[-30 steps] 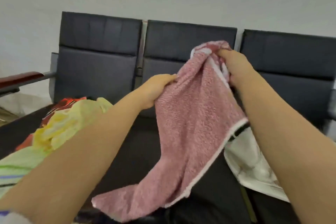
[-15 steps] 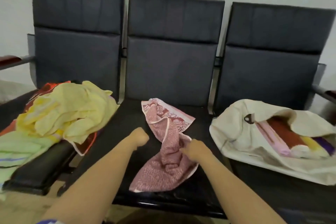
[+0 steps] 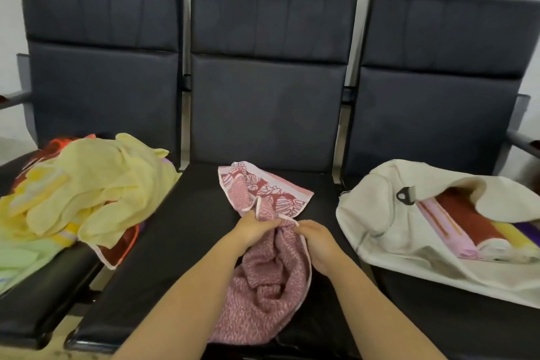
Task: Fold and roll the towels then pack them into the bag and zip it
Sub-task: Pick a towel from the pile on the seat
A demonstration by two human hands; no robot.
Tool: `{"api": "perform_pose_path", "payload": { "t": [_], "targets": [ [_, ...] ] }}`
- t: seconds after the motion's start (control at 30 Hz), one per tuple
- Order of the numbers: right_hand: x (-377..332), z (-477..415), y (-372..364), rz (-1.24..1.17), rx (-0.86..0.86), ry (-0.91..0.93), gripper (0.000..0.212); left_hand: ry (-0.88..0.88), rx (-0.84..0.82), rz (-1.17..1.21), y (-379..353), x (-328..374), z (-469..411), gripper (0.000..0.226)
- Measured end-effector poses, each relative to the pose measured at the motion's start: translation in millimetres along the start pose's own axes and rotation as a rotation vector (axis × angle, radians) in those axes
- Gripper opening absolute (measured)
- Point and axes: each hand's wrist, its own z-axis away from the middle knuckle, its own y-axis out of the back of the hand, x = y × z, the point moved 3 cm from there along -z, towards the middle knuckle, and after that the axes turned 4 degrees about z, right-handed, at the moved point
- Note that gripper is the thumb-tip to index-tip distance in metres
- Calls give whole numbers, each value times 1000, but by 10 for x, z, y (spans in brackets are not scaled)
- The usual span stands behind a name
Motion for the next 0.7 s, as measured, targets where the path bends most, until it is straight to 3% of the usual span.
{"api": "perform_pose_path", "payload": {
  "t": [0.1,0.23,0.3,0.43,0.5,0.6,0.7],
  "targets": [
    [-250,34,91,-43,-12,65,11,-30,109,130,-16,221,-41,40],
    [-925,18,431,28,321,299,14,-115,326,505,268,897,206,10],
    [-1385,117,635,-92,454,473,12,-263,419,616,603,1323,375,16],
    [-2246,344,839,-172,338,686,26,-525,459,692,1140,2028,748,8],
    [-2576,463,841,-93,288,740,30,-595,465,615,1265,2318,967,6],
    [-2927,604,823,-7,350,787,16,-660,545,342,1343,2629,1236,8],
    [-3118,709,798,106,402,834,22,-569,736,-21,1452,2785,1365,40]
  ]
}}
